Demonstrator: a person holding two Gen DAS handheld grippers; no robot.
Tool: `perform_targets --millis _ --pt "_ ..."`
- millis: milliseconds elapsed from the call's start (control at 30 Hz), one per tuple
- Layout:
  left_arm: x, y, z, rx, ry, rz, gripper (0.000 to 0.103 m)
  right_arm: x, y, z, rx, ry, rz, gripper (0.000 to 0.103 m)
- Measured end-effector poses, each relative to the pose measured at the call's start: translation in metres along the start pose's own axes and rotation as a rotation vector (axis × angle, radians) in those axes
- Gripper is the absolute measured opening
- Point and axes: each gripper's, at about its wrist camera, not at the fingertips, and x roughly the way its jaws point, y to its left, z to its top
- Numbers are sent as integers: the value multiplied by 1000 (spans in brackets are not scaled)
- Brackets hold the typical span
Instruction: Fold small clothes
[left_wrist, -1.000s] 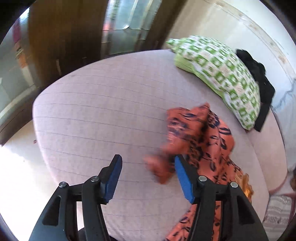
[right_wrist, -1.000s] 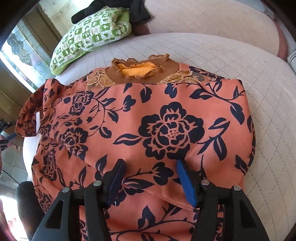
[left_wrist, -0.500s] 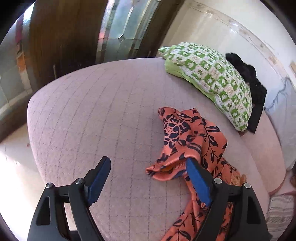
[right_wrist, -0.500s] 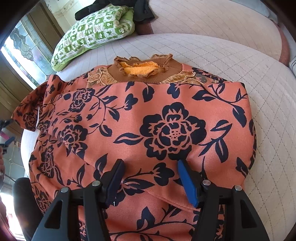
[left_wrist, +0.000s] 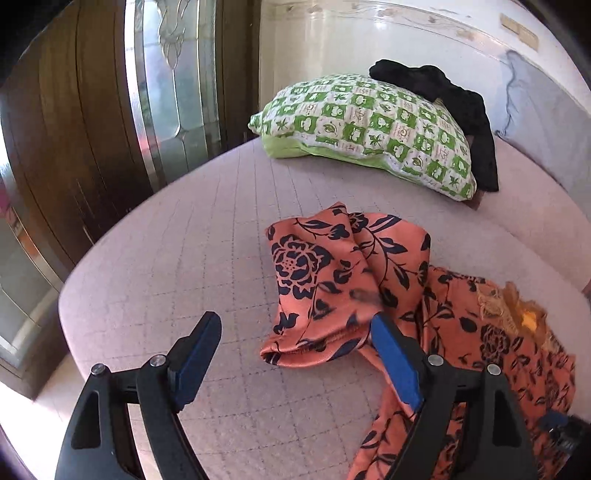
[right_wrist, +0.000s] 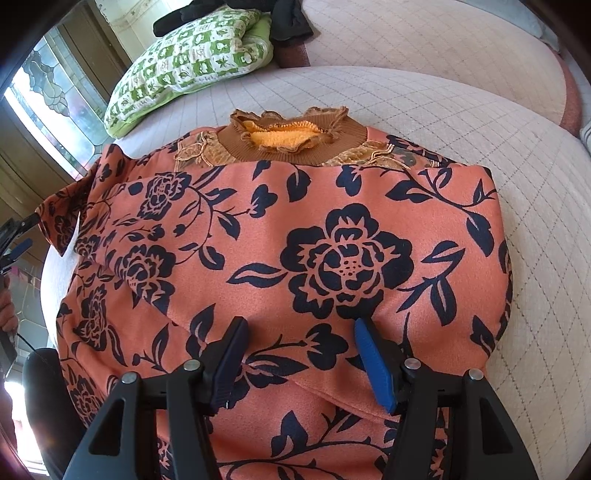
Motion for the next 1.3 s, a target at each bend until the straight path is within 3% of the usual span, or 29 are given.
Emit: perform_targets --millis 167,267,400,600,667,700,733,867,933,1033,1167,1300 --pt "-11 -13 -13 71 -54 60 84 2 2 1 -5 0 -10 64" --pt "-9 -29 -22 128 -46 49 84 3 3 1 -5 -1 -11 65" --pt "5 -52 -23 215 -31 101 84 4 3 1 -3 -3 -8 65" --pt "33 -53 -7 211 -9 189 84 4 3 1 -5 -3 -9 65" --pt "46 -48 -2 217 33 204 65 4 3 2 -6 -2 -9 65" --pt "52 -45 -1 213 68 176 24 4 3 1 -6 -2 -8 65" --pt "60 -41 2 205 127 153 6 4 3 1 -7 -1 -8 65" --pt "53 -36 11 196 154 75 5 2 3 1 -11 -5 -8 63" --pt "35 -42 21 218 142 -8 5 0 2 0 -10 -8 -12 60" --pt "3 -63 42 222 186 -203 5 -4 -3 1 8 -18 -12 54" --pt "-41 -115 69 261 205 -371 5 -17 -16 4 60 -63 -28 53" --pt "-82 -195 86 326 225 -541 5 -38 -37 7 156 -140 -36 53"
